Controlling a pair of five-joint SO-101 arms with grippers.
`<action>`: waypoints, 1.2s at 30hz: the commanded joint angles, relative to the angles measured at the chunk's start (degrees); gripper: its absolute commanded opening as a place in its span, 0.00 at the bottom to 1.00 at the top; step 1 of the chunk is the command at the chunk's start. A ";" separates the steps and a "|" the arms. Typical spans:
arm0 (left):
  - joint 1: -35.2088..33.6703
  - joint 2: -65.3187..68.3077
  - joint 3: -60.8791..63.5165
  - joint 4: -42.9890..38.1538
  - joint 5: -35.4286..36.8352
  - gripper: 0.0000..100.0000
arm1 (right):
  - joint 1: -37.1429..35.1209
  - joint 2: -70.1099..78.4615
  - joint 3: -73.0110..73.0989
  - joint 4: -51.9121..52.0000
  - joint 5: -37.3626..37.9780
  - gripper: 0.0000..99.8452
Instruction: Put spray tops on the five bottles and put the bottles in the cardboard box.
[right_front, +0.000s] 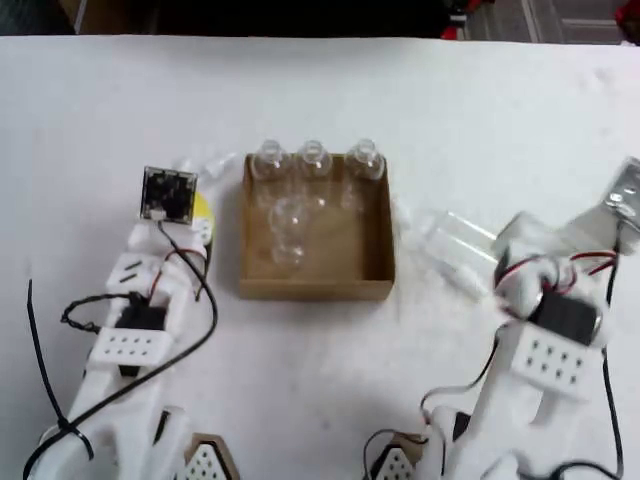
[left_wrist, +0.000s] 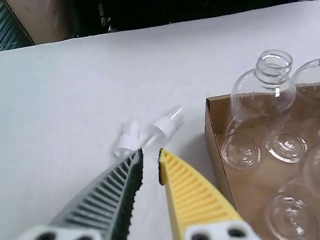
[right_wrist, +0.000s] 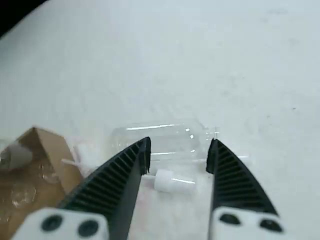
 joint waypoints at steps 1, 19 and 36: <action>0.84 -1.89 -0.35 -1.32 0.26 0.06 | 2.86 6.64 -3.34 -3.30 -10.02 0.17; 0.92 -1.89 -0.35 -1.32 0.26 0.06 | 2.95 28.53 -3.78 -17.63 -20.13 0.17; 0.92 -1.89 -0.26 -1.23 0.26 0.06 | 4.79 29.32 -1.58 -17.98 -20.84 0.16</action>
